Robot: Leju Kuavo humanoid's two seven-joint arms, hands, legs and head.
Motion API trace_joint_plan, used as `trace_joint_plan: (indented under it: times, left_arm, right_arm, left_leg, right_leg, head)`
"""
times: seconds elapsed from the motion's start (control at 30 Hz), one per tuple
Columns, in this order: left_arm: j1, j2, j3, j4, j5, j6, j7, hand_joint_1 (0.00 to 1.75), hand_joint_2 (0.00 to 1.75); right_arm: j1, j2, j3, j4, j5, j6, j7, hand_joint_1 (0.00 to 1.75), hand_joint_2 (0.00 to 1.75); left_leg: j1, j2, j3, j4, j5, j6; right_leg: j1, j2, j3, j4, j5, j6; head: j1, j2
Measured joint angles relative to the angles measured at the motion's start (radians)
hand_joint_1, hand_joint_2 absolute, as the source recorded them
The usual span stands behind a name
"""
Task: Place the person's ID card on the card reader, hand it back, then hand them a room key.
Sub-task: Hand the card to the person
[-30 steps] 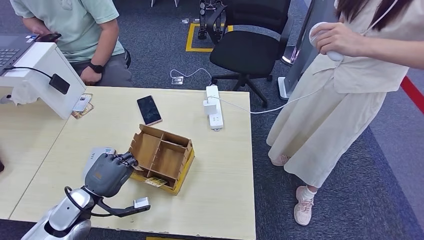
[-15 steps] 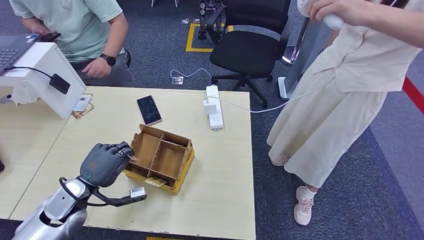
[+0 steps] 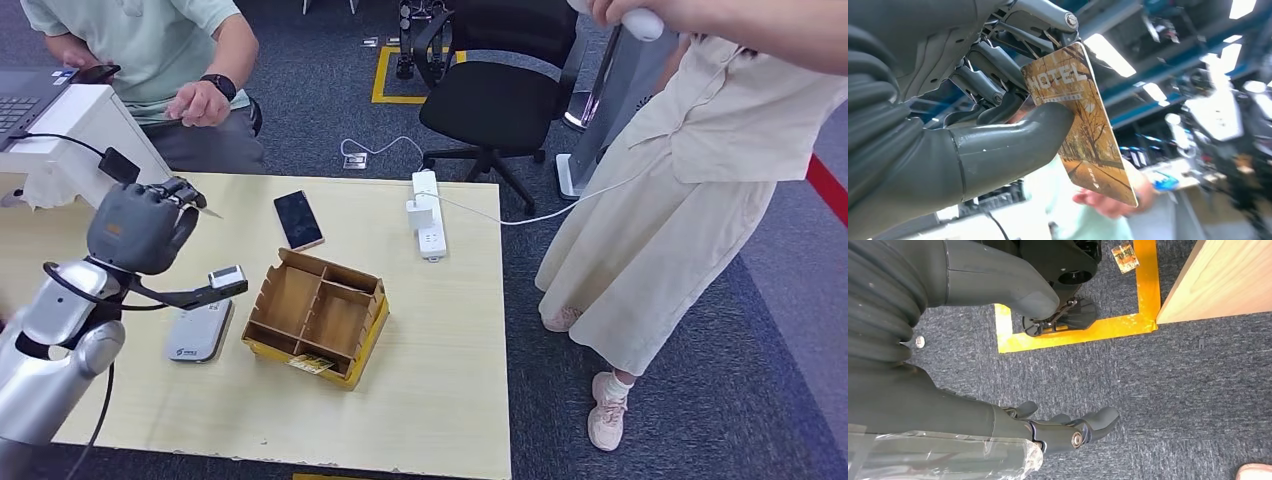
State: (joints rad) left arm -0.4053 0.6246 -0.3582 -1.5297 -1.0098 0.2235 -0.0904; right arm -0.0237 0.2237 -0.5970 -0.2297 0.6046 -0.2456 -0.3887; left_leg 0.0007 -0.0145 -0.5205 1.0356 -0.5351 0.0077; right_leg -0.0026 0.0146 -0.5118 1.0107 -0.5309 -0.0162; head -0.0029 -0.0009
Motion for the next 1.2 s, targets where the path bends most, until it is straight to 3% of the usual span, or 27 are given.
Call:
trace_joint_plan:
  times: [0.2, 0.53, 0.9, 1.2]
  left_arm:
    - [-0.110, 0.000, 0.004, 0.085, -0.007, -0.003, 0.027, 1.75, 1.75]
    - [-0.164, -0.022, 0.004, 0.146, -0.010, 0.009, 0.058, 1.75, 1.75]
    - [-0.242, -0.136, -0.003, 0.284, -0.035, 0.069, 0.116, 1.75, 1.75]
    - [-0.277, -0.196, -0.009, 0.361, -0.052, 0.117, 0.125, 1.75, 1.75]
  right_arm:
    - [-0.001, 0.000, 0.000, 0.003, 0.001, 0.001, 0.000, 0.00, 1.75]
    - [-0.004, 0.000, 0.000, 0.006, 0.003, 0.001, -0.001, 0.00, 1.75]
    - [-0.005, 0.002, 0.000, 0.008, -0.001, 0.001, -0.009, 0.00, 1.75]
    - [-0.005, 0.004, 0.000, 0.012, -0.010, -0.002, -0.009, 0.00, 1.75]
  left_leg:
    - [0.000, 0.000, 0.000, 0.000, 0.000, 0.000]
    - [0.000, 0.001, 0.000, 0.000, 0.000, 0.000]
    - [0.000, 0.001, 0.000, 0.001, 0.000, 0.000]
    - [0.000, 0.001, -0.001, 0.001, 0.000, 0.000]
  right_leg:
    - [0.000, 0.001, 0.000, 0.000, 0.000, 0.000]
    - [0.000, 0.001, -0.001, 0.000, 0.000, 0.000]
    - [0.000, 0.002, -0.001, 0.000, 0.001, -0.001]
    - [0.000, 0.002, -0.002, 0.000, 0.001, -0.001]
  head:
    - [0.000, 0.000]
    - [0.000, 0.000]
    - [0.000, 0.000]
    - [0.000, 0.000]
